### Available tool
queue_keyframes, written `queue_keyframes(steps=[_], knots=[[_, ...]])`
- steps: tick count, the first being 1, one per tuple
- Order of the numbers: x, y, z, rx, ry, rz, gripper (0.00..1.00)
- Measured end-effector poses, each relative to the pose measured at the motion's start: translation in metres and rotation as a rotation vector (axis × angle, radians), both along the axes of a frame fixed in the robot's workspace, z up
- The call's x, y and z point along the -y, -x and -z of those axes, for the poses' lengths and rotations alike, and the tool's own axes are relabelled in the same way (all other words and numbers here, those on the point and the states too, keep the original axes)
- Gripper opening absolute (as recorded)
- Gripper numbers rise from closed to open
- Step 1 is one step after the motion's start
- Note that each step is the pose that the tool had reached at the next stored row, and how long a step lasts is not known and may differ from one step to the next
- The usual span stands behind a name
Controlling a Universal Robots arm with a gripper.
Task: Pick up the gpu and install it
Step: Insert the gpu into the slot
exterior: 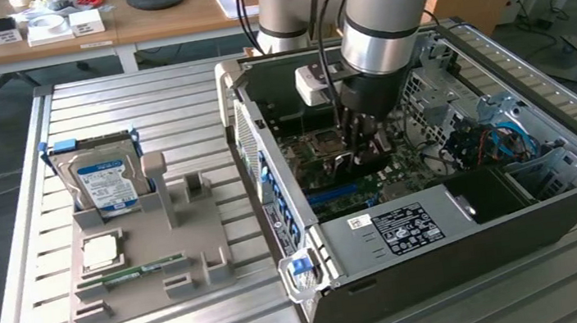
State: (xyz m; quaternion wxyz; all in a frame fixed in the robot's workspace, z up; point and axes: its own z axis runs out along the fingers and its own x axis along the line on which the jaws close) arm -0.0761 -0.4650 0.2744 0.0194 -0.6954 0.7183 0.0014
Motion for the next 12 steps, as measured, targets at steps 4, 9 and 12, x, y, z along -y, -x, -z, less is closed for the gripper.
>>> queue_keyframes(steps=[4,9,12], knots=[[0.0000,0.0008,0.0038,0.0000,0.0001,0.000,0.27],[0.0000,0.0022,0.0070,-0.0001,0.0002,0.000,0.27],[0.0000,0.0033,0.0074,0.0000,0.0001,0.000,0.27]])
